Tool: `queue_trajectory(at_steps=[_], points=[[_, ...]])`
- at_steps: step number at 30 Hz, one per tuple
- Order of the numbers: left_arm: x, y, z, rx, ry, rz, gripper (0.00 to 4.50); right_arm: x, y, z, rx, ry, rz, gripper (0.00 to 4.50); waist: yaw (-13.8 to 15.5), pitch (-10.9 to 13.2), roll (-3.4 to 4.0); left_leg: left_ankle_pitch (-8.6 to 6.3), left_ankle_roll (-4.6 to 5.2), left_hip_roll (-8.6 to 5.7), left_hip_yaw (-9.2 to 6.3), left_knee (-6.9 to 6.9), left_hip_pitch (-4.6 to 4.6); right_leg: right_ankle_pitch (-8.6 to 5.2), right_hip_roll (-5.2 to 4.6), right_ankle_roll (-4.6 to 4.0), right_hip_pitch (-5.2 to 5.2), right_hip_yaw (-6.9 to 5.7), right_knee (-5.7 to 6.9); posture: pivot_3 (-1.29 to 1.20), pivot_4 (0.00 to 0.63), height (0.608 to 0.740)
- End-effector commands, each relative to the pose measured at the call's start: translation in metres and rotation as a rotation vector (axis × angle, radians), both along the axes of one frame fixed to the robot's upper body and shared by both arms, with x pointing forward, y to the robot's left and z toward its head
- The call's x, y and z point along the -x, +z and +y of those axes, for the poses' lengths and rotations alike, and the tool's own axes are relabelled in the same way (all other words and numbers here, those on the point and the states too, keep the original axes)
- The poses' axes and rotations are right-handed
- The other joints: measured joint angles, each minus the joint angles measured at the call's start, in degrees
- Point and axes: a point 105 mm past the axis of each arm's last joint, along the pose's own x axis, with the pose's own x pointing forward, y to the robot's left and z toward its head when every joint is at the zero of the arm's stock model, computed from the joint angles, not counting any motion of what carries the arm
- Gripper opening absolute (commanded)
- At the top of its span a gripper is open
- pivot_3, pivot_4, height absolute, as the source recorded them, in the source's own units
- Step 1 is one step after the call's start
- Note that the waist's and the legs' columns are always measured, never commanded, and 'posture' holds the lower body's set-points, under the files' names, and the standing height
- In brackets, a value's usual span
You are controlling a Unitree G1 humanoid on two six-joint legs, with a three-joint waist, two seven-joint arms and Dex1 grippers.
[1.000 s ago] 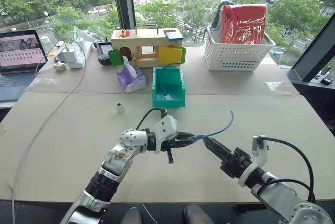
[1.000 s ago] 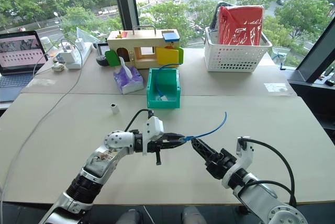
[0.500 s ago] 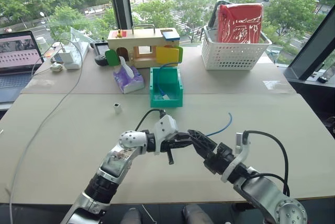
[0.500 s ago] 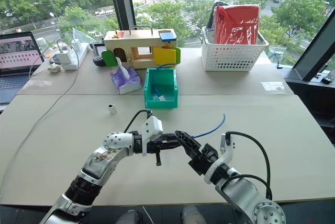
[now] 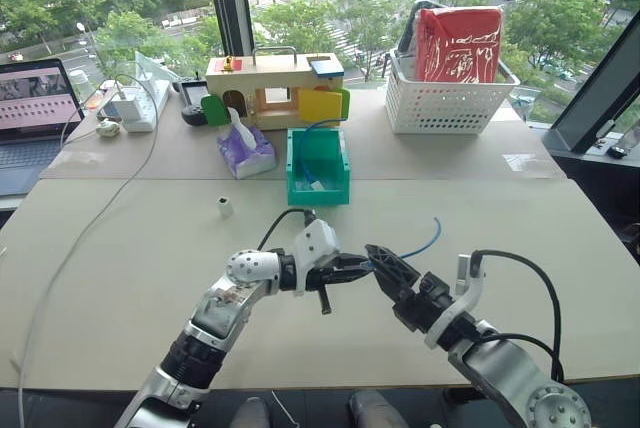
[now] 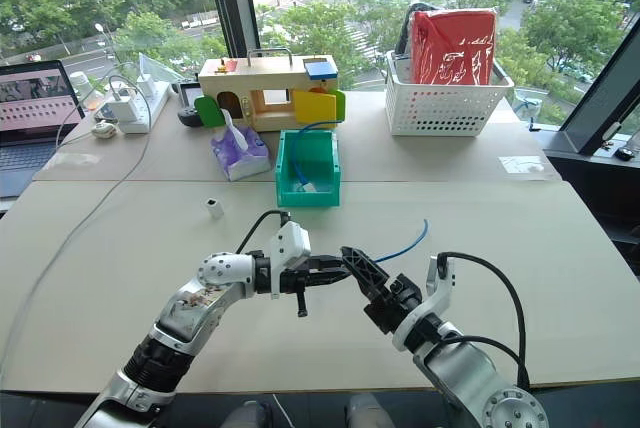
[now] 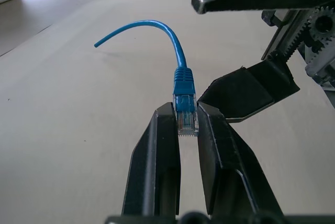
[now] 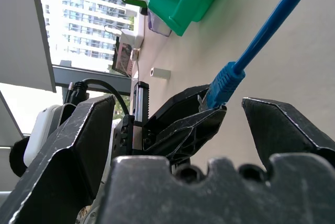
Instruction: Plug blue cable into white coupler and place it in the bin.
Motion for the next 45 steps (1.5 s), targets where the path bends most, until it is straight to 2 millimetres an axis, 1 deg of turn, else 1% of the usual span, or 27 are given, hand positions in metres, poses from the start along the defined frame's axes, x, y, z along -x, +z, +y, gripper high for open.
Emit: queue_trajectory(at_steps=[1, 14, 19, 22, 23, 26, 30, 32, 33, 39, 40, 42, 44, 45], points=[[0.006, 0.011, -0.002, 0.034, -0.026, -0.028, 0.07, 0.004, 0.017, 0.003, -0.008, 0.001, -0.090, 4.50, 0.0, 0.0, 0.00, 0.00, 0.00, 0.00, 0.00, 0.00, 0.00, 0.00, 0.00, 0.00, 0.00, 0.00, 0.00, 0.00, 0.150, 0.732], [0.007, 0.011, 0.000, 0.031, -0.025, -0.010, 0.07, 0.000, 0.018, 0.001, -0.005, -0.043, -0.108, 4.50, 0.0, 0.0, 0.00, 0.00, 0.00, 0.00, 0.00, 0.00, 0.00, 0.00, 0.00, 0.00, 0.01, 0.00, 0.00, 0.00, 0.150, 0.732], [0.008, 0.011, -0.001, 0.032, -0.033, -0.008, 0.07, 0.001, 0.020, 0.004, -0.042, -0.041, -0.100, 4.50, 0.0, 0.0, 0.00, 0.00, 0.00, 0.00, 0.00, 0.00, 0.00, 0.00, 0.00, 0.00, 0.01, 0.00, -0.01, 0.00, 0.150, 0.732], [0.008, 0.011, -0.001, 0.033, -0.035, -0.005, 0.07, 0.001, 0.020, 0.004, -0.041, -0.040, -0.101, 3.78, 0.1, 0.0, 0.00, 0.00, 0.00, 0.00, 0.00, 0.00, 0.00, 0.00, 0.00, 0.00, 0.01, 0.00, 0.00, 0.00, 0.150, 0.732], [0.008, 0.011, -0.001, 0.033, -0.036, -0.005, 0.07, 0.001, 0.020, 0.004, -0.041, -0.040, -0.101, 3.37, 0.1, 0.0, 0.00, 0.00, 0.00, 0.00, 0.00, 0.00, 0.00, 0.00, 0.00, 0.00, 0.01, 0.00, 0.00, 0.00, 0.150, 0.732], [0.008, 0.011, -0.002, 0.034, -0.037, -0.003, 0.07, 0.001, 0.021, 0.004, -0.044, -0.037, -0.103, 2.42, 0.1, 0.0, 0.00, 0.00, 0.00, 0.00, 0.00, 0.00, 0.00, 0.00, 0.00, 0.00, 0.01, 0.00, -0.01, 0.00, 0.150, 0.732], [0.008, 0.011, -0.002, 0.037, -0.038, -0.002, 0.07, 0.001, 0.021, 0.004, -0.049, -0.031, -0.104, 0.98, 0.1, 0.0, 0.00, 0.00, 0.00, 0.00, 0.00, 0.00, 0.00, 0.00, 0.00, -0.01, 0.02, 0.00, 0.00, 0.00, 0.150, 0.732], [0.008, 0.011, -0.002, 0.038, -0.038, 0.000, 0.07, 0.002, 0.021, 0.005, -0.051, -0.026, -0.103, 0.31, 0.1, 0.0, 0.00, 0.00, 0.00, 0.00, 0.00, 0.00, 0.00, 0.00, 0.00, 0.00, 0.02, 0.00, 0.00, 0.00, 0.150, 0.732], [0.008, 0.011, -0.002, 0.039, -0.038, 0.000, 0.07, 0.002, 0.021, 0.005, -0.052, -0.024, -0.101, 0.08, 0.1, 0.0, 0.00, 0.00, 0.00, 0.00, 0.00, 0.00, 0.00, 0.00, 0.00, -0.01, 0.02, 0.00, 0.00, 0.00, 0.150, 0.732], [0.008, 0.011, -0.002, 0.043, -0.034, -0.004, 0.07, 0.002, 0.021, 0.005, -0.051, -0.016, -0.098, 0.08, 0.1, 0.0, 0.00, 0.00, 0.00, 0.00, 0.00, 0.01, 0.01, 0.01, 0.00, -0.01, 0.02, 0.00, 0.00, 0.00, 0.150, 0.732], [0.005, 0.012, 0.000, 0.039, -0.021, -0.021, 0.07, 0.002, 0.021, 0.005, -0.050, -0.015, -0.098, 0.08, 0.1, 0.0, 0.00, 0.00, 0.00, 0.00, 0.00, 0.01, 0.01, 0.01, 0.00, -0.01, 0.02, 0.00, 0.00, 0.00, 0.150, 0.732], [-0.007, 0.014, 0.007, 0.024, 0.049, -0.068, 0.07, 0.000, 0.020, 0.001, -0.019, -0.038, -0.110, 0.08, 0.1, 0.0, 0.00, 0.00, 0.00, 0.00, 0.00, 0.01, 0.01, 0.01, 0.00, -0.01, 0.02, 0.00, 0.00, 0.00, 0.150, 0.732], [-0.011, 0.017, 0.017, 0.033, 0.047, -0.025, 1.08, -0.003, 0.023, -0.010, -0.014, -0.104, -0.131, 0.00, 0.1, 0.0, 0.00, 0.00, 0.00, 0.00, 0.00, 0.01, 0.01, 0.01, 0.00, -0.01, 0.03, 0.00, 0.00, 0.00, 0.150, 0.732], [-0.010, 0.018, 0.021, 0.033, 0.038, -0.015, 1.35, -0.004, 0.025, -0.014, -0.019, -0.129, -0.136, 0.00, 0.0, 0.0, 0.00, 0.00, 0.00, 0.00, 0.00, 0.01, 0.01, 0.01, 0.00, -0.01, 0.02, 0.00, 0.02, 0.00, 0.150, 0.732]])
